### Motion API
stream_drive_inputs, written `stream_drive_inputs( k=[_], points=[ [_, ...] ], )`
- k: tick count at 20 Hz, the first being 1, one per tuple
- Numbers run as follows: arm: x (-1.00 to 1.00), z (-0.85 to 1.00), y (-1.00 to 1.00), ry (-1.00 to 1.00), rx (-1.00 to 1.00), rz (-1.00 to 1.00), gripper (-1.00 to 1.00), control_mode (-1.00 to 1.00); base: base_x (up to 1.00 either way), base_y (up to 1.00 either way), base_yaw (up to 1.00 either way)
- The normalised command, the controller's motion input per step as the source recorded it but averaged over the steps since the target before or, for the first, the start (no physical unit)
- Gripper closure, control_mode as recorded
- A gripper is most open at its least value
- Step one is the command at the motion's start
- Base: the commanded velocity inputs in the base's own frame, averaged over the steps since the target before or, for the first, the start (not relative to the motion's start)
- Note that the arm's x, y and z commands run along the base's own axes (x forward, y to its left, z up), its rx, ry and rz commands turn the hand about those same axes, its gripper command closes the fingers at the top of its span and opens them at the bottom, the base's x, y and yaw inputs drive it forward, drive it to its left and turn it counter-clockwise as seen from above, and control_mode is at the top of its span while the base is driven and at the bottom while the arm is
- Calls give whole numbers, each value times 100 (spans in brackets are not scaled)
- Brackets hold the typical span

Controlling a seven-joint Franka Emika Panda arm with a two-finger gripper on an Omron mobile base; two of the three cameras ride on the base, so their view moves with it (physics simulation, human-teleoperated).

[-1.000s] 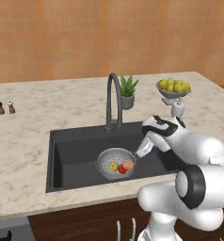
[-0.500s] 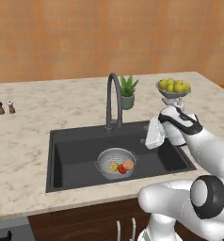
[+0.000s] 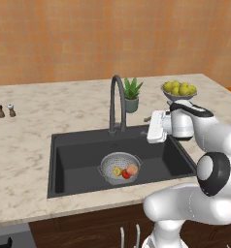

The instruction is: Put the colander in the sink, put the peach, apple, kiwi in the colander, and turn on the sink faucet and pour water over the colander.

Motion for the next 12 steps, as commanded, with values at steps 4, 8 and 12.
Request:
stream_drive_inputs(
  k=[4,8,12],
  points=[
    [44,28,1,7,18,0,-100,-100,0,0,0],
    [53,2,0,16,24,0,-100,-100,0,0,0],
    [28,-2,18,11,11,0,-100,-100,0,0,0]
  ],
)
